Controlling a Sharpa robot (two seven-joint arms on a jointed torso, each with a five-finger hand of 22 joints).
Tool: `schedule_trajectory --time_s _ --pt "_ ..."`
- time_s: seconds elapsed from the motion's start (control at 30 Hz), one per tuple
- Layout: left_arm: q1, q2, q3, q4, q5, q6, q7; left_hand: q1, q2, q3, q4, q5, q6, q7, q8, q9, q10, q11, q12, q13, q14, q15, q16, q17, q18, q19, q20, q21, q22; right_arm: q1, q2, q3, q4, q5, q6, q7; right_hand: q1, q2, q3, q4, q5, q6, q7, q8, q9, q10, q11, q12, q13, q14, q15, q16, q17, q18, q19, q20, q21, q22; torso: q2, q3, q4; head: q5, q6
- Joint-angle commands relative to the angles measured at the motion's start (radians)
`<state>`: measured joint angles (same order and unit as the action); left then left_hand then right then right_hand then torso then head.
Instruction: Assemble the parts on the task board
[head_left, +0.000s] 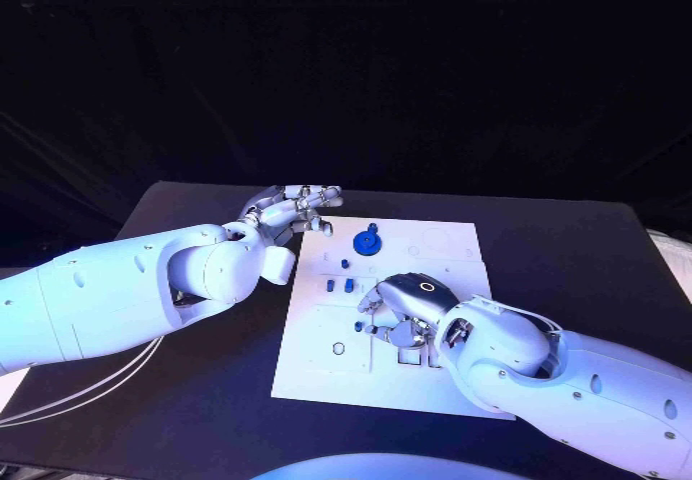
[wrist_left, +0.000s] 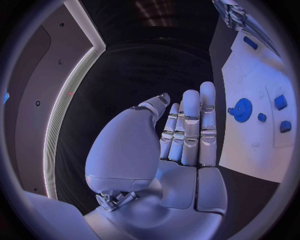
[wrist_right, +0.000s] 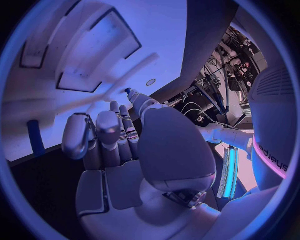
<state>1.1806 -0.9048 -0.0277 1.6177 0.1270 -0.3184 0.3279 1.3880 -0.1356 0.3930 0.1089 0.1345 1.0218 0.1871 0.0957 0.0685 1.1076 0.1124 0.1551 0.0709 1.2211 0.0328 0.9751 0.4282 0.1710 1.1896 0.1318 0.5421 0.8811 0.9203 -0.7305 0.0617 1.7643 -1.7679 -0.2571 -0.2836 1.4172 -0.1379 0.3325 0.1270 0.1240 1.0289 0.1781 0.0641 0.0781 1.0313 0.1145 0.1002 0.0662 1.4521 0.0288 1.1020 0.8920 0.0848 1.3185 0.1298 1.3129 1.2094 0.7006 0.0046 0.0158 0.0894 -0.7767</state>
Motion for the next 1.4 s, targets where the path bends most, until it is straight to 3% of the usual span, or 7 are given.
schedule_trajectory --time_s 0.03,0.23,0.3,0.43,0.57,0.9,1.4 --pt "0.0 -0.002 0.0 0.001 0.004 0.021 -0.001 0.007 -0.001 0.0 -0.005 0.005 -0.004 0.003 0.003 -0.001 -0.006 0.004 0.004 -0.001 -0.004 -0.006 0.003 -0.002 0.012 -0.001 -0.005 -0.005 -0.002 0.005 -0.032 0.012 0.026 0.044 -0.073 -0.018 0.0 0.008 -0.006 -0.001 0.006 0.007 -0.005 0.004 -0.001 0.012 -0.001 0.01 0.001 0.004 -0.005 0.005 0.006 0.006 0.01 0.0 0.004 0.005 -0.001 0.0 -0.0025 -0.004 0.004" --pt "0.0 -0.007 -0.001 0.006 0.004 0.026 -0.002 0.008 0.0 0.0 -0.005 0.005 -0.004 0.003 0.004 0.0 -0.006 0.004 0.004 -0.001 -0.004 -0.005 0.004 -0.002 0.011 0.0 -0.005 -0.005 -0.002 0.043 -0.125 0.035 0.051 0.088 -0.043 -0.054 0.002 -0.005 -0.019 -0.007 0.012 -0.004 -0.017 -0.002 -0.006 -0.002 -0.007 0.007 -0.004 0.012 -0.01 0.022 0.023 0.002 0.022 -0.005 0.013 0.016 -0.002 -0.0006 -0.0073 -0.015 0.009" --pt "0.0 -0.008 -0.001 0.007 0.004 0.028 -0.003 0.008 0.0 0.0 -0.005 0.005 -0.004 0.003 0.004 0.0 -0.006 0.004 0.004 -0.001 -0.004 -0.005 0.004 -0.002 0.011 0.0 -0.005 -0.005 -0.002 0.057 -0.153 0.039 0.057 0.079 -0.018 -0.059 0.0 -0.014 -0.036 -0.01 0.016 -0.023 -0.023 -0.003 -0.01 -0.039 -0.006 -0.011 -0.005 0.013 -0.01 0.024 0.022 0.002 0.023 -0.006 0.012 0.015 -0.002 -0.0004 -0.008 -0.017 0.01" --pt "-0.001 -0.01 -0.001 0.007 0.004 0.029 -0.003 0.008 0.0 0.0 -0.005 0.005 -0.004 0.003 0.004 0.0 -0.006 0.004 0.004 -0.001 -0.004 -0.005 0.004 -0.002 0.011 0.0 -0.005 -0.005 -0.002 0.072 -0.194 0.042 0.065 0.045 0.032 -0.067 -0.002 -0.021 -0.088 -0.008 0.016 -0.054 -0.047 -0.003 -0.012 -0.093 -0.021 -0.031 -0.003 0.014 -0.045 0.023 0.018 0.004 0.022 -0.034 0.008 0.012 -0.002 -0.0003 -0.0083 -0.023 0.013" --pt "-0.001 -0.01 -0.002 0.007 0.004 0.031 -0.002 0.008 0.001 0.0 -0.005 0.005 -0.004 0.003 0.004 0.0 -0.006 0.004 0.005 -0.001 -0.004 -0.005 0.004 -0.002 0.011 0.0 -0.005 -0.005 -0.002 0.078 -0.216 0.043 0.061 0.015 0.073 -0.075 0.006 -0.019 -0.123 -0.002 0.01 -0.064 -0.058 -0.002 -0.012 -0.107 -0.026 -0.03 -0.003 0.016 -0.053 0.022 0.016 0.004 0.022 -0.043 0.006 0.009 -0.002 -0.0003 -0.0093 -0.023 0.014" --pt "-0.003 -0.009 -0.003 0.004 0.004 0.033 -0.003 0.008 0.001 0.0 -0.005 0.005 -0.004 0.003 0.004 0.0 -0.006 0.004 0.005 -0.001 -0.004 -0.005 0.004 -0.002 0.011 0.0 -0.005 -0.005 -0.002 0.081 -0.216 0.044 0.049 -0.01 0.115 -0.071 0.034 0.017 -0.154 0.009 0.004 -0.045 -0.067 0.001 -0.009 -0.051 -0.022 0.007 0.002 0.025 -0.042 0.042 0.037 -0.003 0.04 -0.038 0.019 0.03 -0.001 -0.0008 -0.0057 -0.027 0.014" --pt "-0.003 -0.005 -0.003 0.001 0.004 0.035 -0.003 0.008 0.001 0.0 -0.005 0.005 -0.004 0.003 0.004 0.0 -0.006 0.004 0.005 -0.001 -0.004 -0.005 0.004 -0.002 0.011 0.0 -0.005 -0.005 -0.002 0.079 -0.157 0.041 0.004 0.009 0.113 -0.055 0.06 0.07 -0.1 0.021 -0.016 0.008 -0.056 0.005 -0.007 0.068 -0.03 0.037 -0.004 0.03 -0.029 0.08 0.072 -0.009 0.058 -0.025 0.043 0.06 -0.002 -0.0018 -0.0051 -0.027 0.011"
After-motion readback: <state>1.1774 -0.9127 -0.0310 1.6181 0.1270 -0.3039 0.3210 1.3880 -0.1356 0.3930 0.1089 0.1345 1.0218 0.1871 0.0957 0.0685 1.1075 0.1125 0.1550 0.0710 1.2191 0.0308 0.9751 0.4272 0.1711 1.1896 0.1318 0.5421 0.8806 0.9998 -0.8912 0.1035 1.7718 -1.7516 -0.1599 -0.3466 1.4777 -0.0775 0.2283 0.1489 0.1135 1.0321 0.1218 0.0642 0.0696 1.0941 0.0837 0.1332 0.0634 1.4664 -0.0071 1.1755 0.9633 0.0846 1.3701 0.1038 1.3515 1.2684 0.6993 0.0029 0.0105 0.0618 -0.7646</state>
